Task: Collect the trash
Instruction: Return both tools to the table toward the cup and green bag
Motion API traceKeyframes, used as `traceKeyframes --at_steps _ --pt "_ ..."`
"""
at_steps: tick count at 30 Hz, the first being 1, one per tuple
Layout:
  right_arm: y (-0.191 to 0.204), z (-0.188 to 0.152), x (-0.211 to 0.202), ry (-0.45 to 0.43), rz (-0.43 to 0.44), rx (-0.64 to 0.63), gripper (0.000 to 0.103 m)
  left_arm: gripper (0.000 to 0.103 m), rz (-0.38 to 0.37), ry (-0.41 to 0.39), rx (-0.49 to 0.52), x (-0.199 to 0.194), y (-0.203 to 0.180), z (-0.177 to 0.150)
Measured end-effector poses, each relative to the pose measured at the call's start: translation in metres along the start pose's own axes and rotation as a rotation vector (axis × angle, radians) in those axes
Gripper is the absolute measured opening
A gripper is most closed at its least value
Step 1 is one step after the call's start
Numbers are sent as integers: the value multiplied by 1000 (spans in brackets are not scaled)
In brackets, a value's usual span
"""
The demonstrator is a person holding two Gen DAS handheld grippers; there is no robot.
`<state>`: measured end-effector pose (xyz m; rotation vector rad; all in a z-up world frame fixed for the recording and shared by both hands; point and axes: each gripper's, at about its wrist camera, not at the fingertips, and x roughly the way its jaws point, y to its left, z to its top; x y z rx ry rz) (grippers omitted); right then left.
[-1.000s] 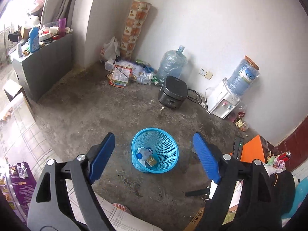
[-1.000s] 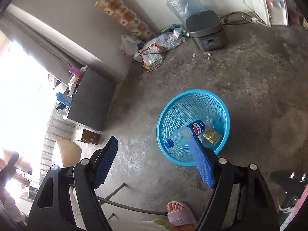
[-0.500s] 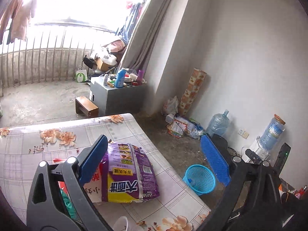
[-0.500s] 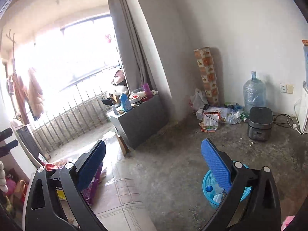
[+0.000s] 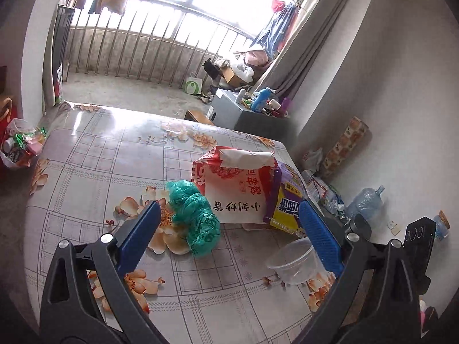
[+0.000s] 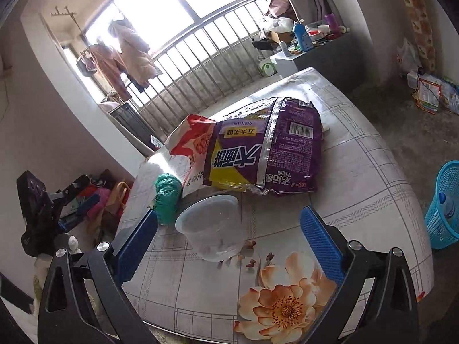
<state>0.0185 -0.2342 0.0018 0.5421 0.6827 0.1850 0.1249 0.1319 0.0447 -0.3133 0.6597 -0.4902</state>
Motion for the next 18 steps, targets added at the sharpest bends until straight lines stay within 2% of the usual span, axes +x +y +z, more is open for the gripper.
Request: traceKeyframes --at_steps 5,12,17,18 --pt "29 -8 30 102 13 -59 96 90 -25 77 -26 28 13 -17" --pt "32 -3 57 175 -15 -87 93 76 -3 191 -38 81 19 -23" --pt "33 -5 81 242 -16 -86 90 66 19 266 -93 113 31 -29" --pt "33 -5 85 255 -13 -85 89 61 15 278 -112 117 34 -31"
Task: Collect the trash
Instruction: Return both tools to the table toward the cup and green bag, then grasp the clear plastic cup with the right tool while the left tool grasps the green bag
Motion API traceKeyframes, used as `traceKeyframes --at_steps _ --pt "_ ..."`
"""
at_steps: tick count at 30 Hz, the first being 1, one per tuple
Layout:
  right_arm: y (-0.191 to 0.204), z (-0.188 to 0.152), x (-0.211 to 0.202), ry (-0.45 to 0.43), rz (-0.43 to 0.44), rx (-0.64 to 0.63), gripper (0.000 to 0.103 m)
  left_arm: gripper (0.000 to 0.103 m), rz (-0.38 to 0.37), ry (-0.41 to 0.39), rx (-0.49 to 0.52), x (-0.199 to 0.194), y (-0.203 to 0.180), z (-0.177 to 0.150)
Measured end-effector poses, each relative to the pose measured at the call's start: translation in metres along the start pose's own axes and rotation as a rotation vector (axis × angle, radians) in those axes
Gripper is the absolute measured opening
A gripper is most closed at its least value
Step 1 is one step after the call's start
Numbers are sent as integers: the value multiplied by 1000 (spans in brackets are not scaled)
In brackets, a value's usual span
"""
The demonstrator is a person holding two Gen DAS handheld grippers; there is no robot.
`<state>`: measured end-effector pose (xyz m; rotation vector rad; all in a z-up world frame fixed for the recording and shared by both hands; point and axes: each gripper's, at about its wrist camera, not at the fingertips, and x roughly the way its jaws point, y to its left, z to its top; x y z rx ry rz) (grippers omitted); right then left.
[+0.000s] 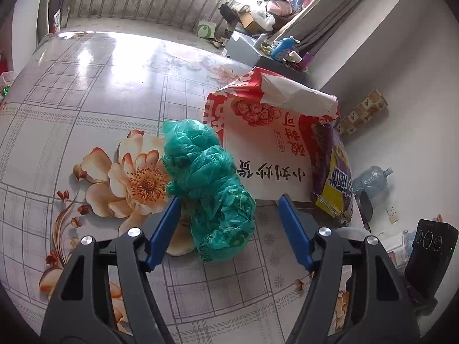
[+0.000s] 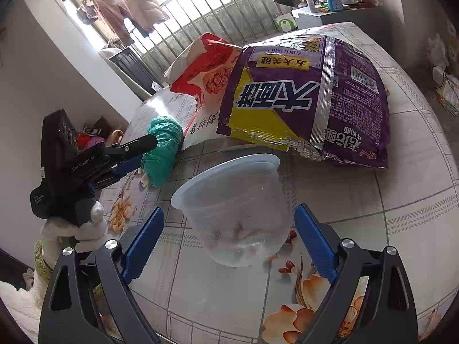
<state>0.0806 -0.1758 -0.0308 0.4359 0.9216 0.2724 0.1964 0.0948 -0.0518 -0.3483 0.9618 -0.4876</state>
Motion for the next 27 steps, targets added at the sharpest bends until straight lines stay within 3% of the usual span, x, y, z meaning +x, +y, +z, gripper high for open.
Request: traceKeyframes --at_steps 3,7,10,14,21,23,25,27 --pt "0 2 8 24 14 10 84 43 -6 30 -39 8 6 -3" --pt "-2 4 10 33 29 27 83 32 -14 25 -21 2 7 -8" --pt "-2 6 12 37 29 26 83 30 -10 41 1 -8 3 -14" --pt "1 2 4 48 29 1 83 30 -18 81 41 -26 -2 -29" --pt "2 -20 -25 83 28 -54 83 31 -79 219 79 -48 -14 -76" --pt "-1 -26 -27 93 23 -46 83 35 -74 223 76 -51 -17 -83" --pt "-5 -31 -27 101 11 -32 83 49 -82 216 63 -52 -19 -86" --pt "-9 -32 -25 105 18 -11 83 56 -89 214 53 -50 -21 -86"
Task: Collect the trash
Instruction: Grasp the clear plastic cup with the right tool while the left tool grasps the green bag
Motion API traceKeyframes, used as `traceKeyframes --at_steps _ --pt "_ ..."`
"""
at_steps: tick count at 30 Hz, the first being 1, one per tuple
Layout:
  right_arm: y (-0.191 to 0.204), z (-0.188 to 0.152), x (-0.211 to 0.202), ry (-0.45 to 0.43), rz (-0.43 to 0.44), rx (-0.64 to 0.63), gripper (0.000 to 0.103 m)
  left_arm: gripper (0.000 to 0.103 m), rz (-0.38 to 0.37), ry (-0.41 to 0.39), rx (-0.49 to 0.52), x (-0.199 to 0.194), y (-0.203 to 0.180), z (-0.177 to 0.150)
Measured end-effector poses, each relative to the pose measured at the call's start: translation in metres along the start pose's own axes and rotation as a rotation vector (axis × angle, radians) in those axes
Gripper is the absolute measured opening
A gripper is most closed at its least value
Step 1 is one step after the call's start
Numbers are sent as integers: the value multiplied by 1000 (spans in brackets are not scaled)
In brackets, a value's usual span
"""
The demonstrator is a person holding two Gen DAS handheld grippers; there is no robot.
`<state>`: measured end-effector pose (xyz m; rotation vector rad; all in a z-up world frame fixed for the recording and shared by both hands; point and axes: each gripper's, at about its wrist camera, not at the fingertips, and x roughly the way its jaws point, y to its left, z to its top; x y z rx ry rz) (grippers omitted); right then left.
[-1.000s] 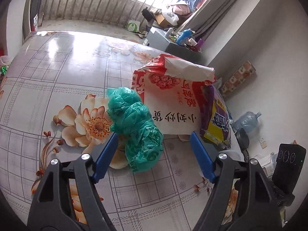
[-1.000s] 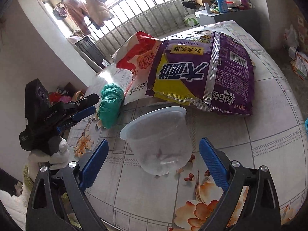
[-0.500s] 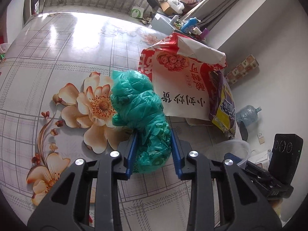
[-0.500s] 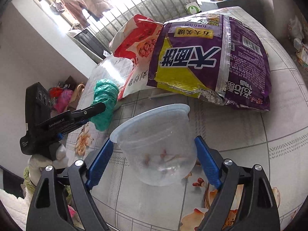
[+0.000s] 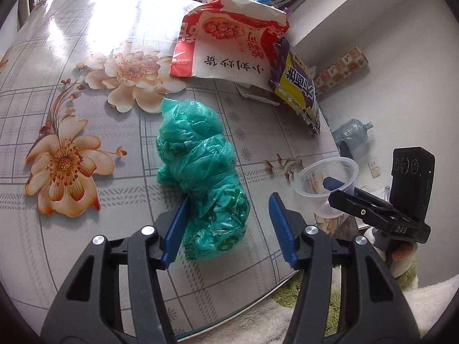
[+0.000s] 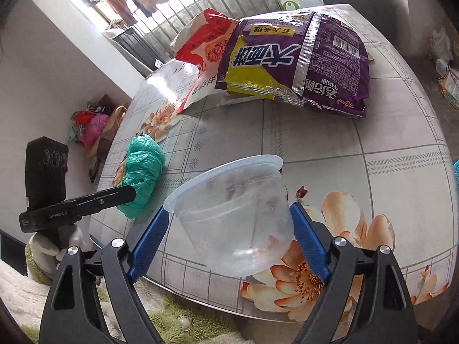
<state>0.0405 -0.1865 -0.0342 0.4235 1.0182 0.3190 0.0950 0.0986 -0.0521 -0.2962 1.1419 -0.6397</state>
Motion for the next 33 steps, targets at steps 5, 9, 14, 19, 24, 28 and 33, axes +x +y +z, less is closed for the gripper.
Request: traceKeyframes --at_steps 5,9,14,19,24,28,33 --pt "-2 2 -1 1 -1 7 83 63 32 6 8 8 -6 7" --pt "-1 1 -2 2 0 3 84 63 64 -3 -2 11 -7 12" --pt "1 -1 -3 17 -14 -27 85 63 126 -20 16 16 -11 17" --pt "4 1 -6 12 -29 -61 86 63 216 -34 80 20 -17 16" --pt "6 0 -2 31 -59 -99 86 49 278 -52 116 22 -16 15" --pt "9 -1 4 40 -82 -130 86 38 301 -59 137 22 -16 15" --pt "10 0 8 52 -107 -142 86 37 321 -69 166 21 -19 12"
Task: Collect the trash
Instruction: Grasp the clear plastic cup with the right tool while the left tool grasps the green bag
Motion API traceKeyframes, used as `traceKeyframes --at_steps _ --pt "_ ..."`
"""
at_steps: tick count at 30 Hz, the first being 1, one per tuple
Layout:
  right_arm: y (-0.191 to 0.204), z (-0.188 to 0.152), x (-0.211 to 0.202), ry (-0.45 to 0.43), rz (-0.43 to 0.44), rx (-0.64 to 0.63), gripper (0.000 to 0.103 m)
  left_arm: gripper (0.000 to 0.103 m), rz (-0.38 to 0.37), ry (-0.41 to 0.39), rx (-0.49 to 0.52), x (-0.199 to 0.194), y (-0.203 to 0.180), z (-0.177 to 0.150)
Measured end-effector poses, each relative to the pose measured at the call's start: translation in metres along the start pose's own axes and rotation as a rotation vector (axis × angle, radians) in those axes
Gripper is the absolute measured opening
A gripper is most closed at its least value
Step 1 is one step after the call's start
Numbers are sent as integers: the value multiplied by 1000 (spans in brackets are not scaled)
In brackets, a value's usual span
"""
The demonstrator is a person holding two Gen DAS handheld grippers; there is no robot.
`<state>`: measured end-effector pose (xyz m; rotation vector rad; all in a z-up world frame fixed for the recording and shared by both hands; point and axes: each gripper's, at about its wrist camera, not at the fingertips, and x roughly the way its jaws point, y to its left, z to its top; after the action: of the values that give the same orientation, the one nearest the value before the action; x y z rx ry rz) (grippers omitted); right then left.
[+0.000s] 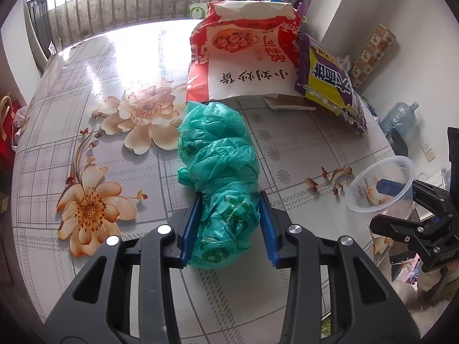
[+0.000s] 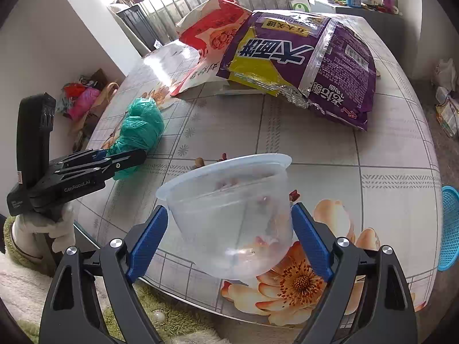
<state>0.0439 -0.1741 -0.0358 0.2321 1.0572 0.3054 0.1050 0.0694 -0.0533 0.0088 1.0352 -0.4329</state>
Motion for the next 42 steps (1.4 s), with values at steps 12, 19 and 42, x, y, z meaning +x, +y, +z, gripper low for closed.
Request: traceKeyframes --at_steps 12,19,42 --pt "-8 -1 -3 -2 28 45 74 34 5 -9 14 -4 -4 -1" --pt "-9 -1 -6 -17 31 51 74 34 13 -26 33 -12 -7 -2" --pt "-15 -6 -27 -83 53 79 74 33 45 -78 98 -34 -24 -7"
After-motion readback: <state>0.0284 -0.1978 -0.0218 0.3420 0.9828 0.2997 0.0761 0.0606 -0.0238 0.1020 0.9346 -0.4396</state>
